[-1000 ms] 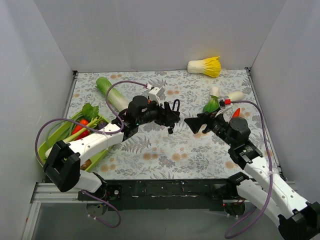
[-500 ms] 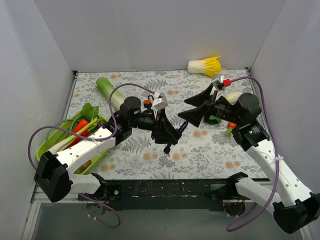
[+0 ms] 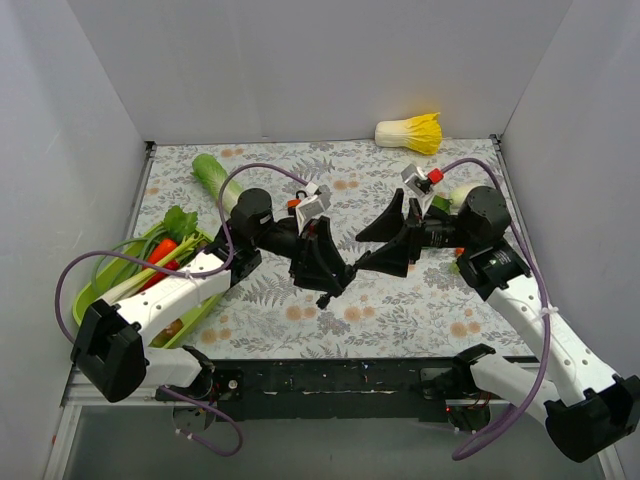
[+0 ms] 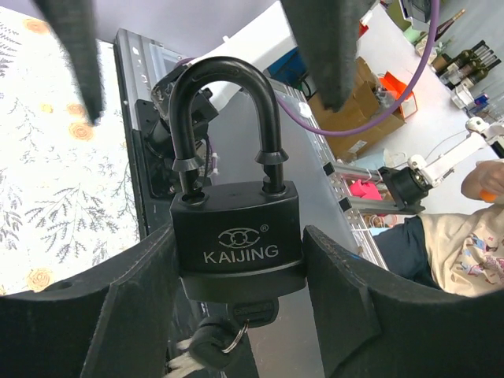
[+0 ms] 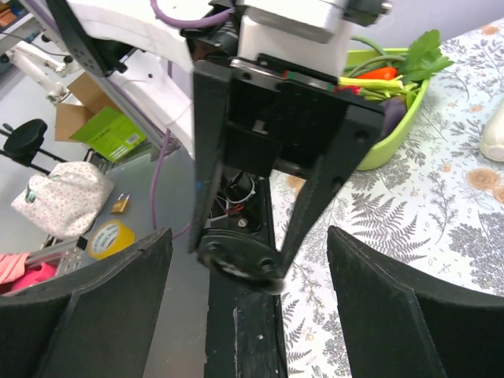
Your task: Unlock with the key
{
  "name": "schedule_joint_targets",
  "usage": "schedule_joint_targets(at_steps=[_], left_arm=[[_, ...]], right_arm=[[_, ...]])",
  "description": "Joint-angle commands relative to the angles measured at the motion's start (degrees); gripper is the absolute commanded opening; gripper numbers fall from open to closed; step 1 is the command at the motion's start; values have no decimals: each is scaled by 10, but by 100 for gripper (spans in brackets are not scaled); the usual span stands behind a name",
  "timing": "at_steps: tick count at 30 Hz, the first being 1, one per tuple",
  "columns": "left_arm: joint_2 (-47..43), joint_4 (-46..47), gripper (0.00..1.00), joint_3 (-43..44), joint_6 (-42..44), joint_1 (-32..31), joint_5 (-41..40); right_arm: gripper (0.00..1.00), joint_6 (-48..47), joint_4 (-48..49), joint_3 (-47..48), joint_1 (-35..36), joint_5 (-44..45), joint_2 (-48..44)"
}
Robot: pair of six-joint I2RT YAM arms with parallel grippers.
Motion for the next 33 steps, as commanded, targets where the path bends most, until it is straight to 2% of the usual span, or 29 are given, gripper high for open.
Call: schedule_joint_targets(at_steps=[1,11,22,29,33], left_arm=[[-6,31,0,3,-3,10,13],[8,43,0,-1,-11,10,7],[2,18,0,2,10,11,-24],[-18,8,0,-5,23,25,-100],[-25,-38,0,2,54,28,-148]], right_arm=[[85,17,32,-3,3,-35,-26],[82,18,36,-51,10,-24,-30],[63,28,56,-61,11,-39,-39],[58,27,40,-71,11,-31,-60],[57,20,26,-72,11,-21,-70]])
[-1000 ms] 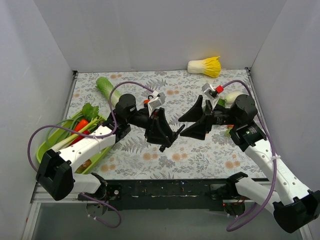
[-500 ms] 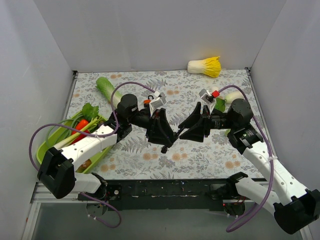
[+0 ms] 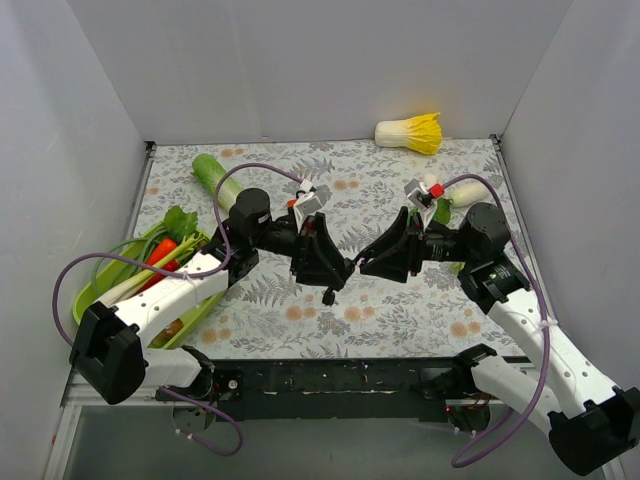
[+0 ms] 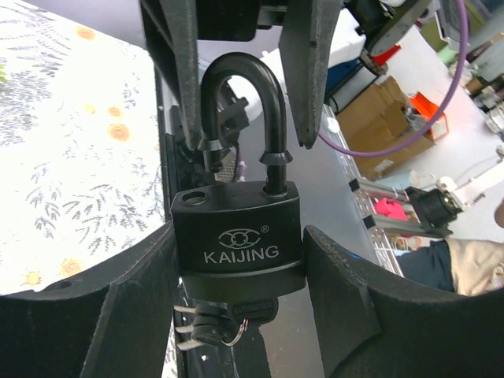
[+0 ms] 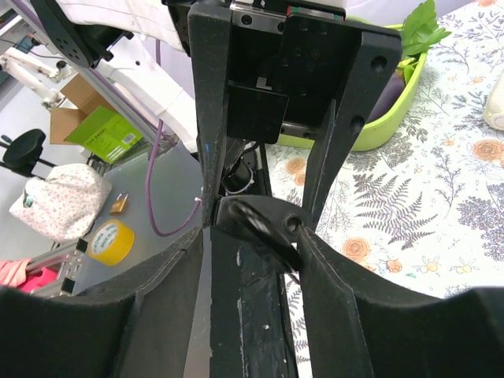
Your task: Unlock with the key
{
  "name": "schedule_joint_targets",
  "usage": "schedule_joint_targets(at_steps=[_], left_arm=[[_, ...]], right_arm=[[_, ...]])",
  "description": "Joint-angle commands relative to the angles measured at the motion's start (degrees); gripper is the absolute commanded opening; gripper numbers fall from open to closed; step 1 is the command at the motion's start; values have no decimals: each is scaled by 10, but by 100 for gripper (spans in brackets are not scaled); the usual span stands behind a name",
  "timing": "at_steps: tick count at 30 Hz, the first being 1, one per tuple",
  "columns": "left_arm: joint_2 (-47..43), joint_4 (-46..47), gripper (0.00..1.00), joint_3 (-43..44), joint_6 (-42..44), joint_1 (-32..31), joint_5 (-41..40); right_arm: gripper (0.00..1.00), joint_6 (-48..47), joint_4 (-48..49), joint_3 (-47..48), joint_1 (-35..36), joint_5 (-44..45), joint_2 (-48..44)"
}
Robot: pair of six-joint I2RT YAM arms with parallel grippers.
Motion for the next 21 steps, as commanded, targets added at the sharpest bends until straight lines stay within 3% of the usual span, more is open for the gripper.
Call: schedule_joint_targets(at_steps=[1,12,21], left_arm=[[-24,-26,0,9,37,13,-113],[-29,-83,0,20,88,12,-169],[-52,-85,0,14,107,8,-195]], right_arm=[[56,-1,4,3,9,-24,-27],[52,-13,-12,6,8,16,-30],[52,-84,-148,31,9,133,-16]])
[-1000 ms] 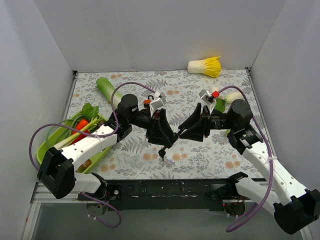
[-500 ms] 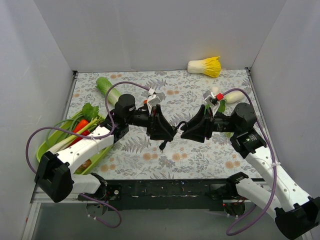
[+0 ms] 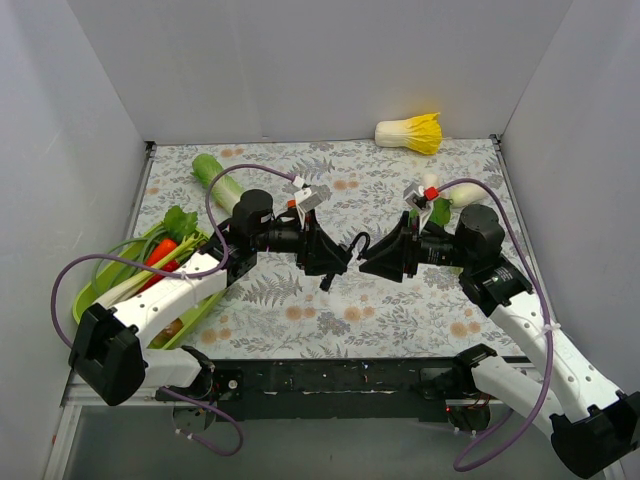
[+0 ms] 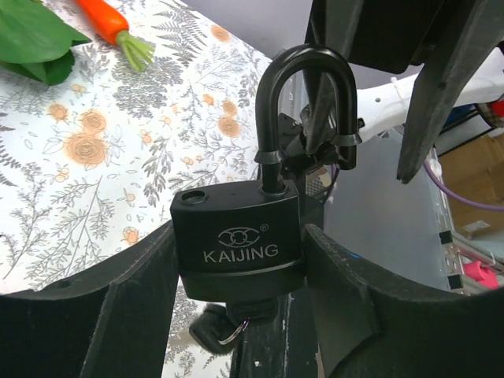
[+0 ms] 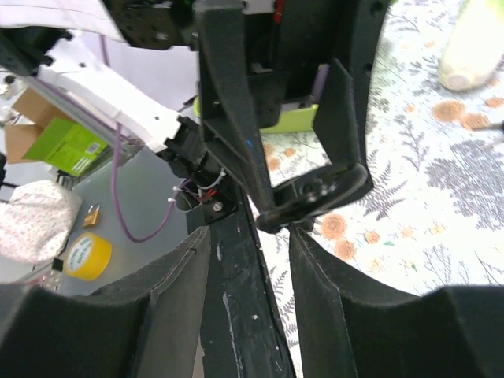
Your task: Unlock with the key
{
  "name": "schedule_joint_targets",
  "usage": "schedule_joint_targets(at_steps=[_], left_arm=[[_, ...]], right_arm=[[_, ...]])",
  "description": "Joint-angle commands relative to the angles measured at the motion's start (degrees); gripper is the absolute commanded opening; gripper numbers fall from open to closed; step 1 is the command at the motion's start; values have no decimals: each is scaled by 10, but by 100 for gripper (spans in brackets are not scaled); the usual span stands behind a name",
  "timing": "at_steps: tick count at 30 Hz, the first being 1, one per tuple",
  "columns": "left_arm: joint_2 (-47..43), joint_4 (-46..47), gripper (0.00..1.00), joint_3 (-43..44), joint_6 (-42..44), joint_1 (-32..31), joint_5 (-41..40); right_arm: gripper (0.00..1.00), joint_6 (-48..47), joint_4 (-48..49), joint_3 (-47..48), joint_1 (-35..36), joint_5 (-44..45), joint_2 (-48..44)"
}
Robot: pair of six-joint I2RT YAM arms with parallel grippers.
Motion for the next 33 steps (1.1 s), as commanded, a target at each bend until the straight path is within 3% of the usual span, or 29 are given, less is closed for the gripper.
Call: schedule_joint_targets(at_steps=[1,6,10,13,25,33], left_arm=[[-47,22,0,12,17,0,-34],[-54,20,0,10,22,-1,-49],[-53,20,0,10,21,-1,-53],[-54,13,0,11,17,-1,-102],[-68,-26,0,-8,-11,-27,-336],[-76,-56,0,-88,-131,-73,-447]], right_arm=[[54,-38,-58,29,4,68,3],[61,-40,-56,27,4,86,-3],[71,-43,-56,26,4,95,-7],[75,-55,-65,21,4,106,-11],[76,-73,-67,-25,4,217,-69],[77,-88,-87,-30,4,251,-87]])
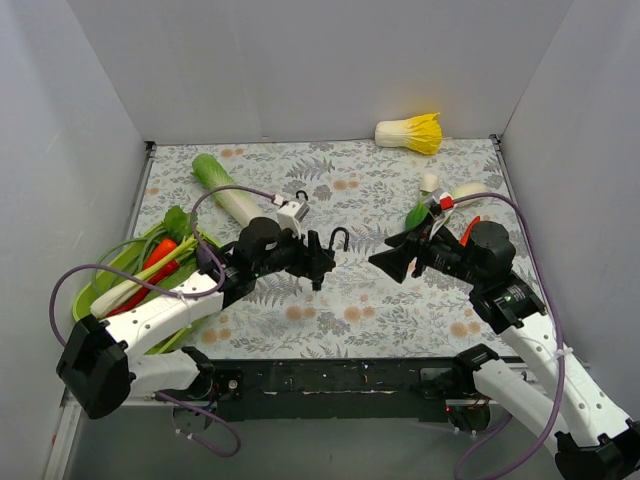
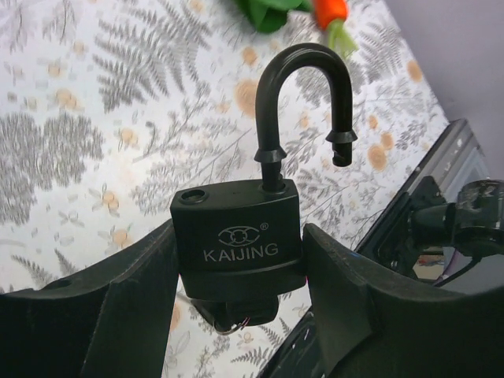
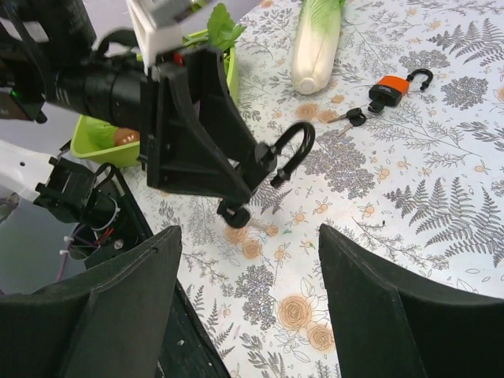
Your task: Unlock with the key
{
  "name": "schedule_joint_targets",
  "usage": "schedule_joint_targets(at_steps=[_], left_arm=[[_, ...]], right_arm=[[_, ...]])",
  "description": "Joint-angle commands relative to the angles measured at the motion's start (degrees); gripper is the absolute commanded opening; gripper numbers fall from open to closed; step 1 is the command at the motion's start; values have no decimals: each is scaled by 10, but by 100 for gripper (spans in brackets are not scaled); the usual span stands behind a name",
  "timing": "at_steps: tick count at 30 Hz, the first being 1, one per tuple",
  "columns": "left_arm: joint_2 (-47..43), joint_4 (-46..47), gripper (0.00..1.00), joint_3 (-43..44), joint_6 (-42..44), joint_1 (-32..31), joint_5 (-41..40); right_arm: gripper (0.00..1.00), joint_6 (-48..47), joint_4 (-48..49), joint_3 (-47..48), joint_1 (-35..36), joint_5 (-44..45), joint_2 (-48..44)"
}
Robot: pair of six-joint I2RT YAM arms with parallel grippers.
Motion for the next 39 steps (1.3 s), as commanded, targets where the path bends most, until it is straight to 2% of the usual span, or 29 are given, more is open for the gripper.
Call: schedule_joint_targets(at_steps=[1,11,18,20,32,39], left_arm=[[-14,-4,0,-16,-82,-34,-79],[143,-51,0,29,-106,-42,-106],[252,-66,0,107,-107,-42,-130],[293,-79,0,140,-105,-37,-158],[424,-115,0,265,-99,39,-142],[528,-177,0,381,-69,66,-153]], right_arm=[[77,-16,0,-4,2,25,-10],[77,5,20,-41,2,28,-43],[78,3,0,-53,2,37,-70],[77,4,0,-56,1,39,-75],[78,2,-6,-85,2,50,-94],[78,-8,-6,-88,1,50,-91]])
